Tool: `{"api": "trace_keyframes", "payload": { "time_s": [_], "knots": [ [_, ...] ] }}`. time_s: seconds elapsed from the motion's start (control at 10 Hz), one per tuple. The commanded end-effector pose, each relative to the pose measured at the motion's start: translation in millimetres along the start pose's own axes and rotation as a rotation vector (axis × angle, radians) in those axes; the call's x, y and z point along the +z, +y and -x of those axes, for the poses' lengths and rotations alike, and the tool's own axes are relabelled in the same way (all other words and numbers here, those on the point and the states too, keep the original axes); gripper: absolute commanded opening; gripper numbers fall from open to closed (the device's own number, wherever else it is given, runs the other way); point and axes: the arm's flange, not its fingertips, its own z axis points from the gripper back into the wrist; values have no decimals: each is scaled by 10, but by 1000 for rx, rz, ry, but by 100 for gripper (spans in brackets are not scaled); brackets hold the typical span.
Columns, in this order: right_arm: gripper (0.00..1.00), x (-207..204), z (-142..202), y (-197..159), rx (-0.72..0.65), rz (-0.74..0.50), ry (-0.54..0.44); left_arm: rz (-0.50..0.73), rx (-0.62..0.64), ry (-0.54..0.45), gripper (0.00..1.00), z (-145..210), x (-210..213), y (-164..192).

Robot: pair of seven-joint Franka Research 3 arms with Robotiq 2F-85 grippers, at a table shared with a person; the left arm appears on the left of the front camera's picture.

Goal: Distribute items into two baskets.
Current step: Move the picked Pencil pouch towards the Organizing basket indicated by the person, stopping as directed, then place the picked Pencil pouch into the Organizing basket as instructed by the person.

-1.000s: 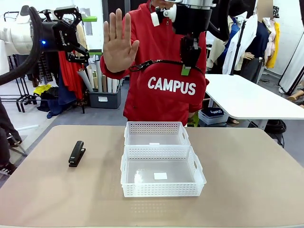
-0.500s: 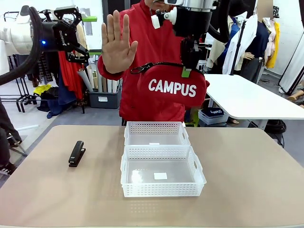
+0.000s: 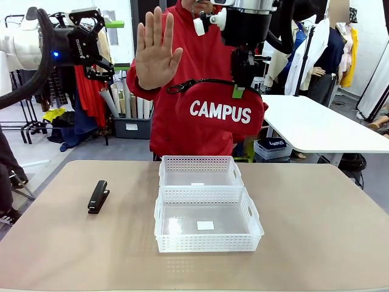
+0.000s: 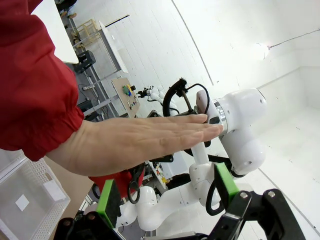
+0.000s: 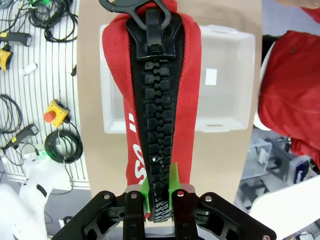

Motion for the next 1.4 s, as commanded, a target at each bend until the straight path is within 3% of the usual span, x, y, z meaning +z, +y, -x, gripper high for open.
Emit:
{"api": "trace_keyframes", "payload": {
  "time_s": [0.0,1.3],
  "knots": [
    [0,38,-17,2,-9,11,-1,3,0,-3,100,18,11,-11],
    [0,38,-17,2,-9,11,-1,3,0,-3,100,18,11,-11]
  ]
}}
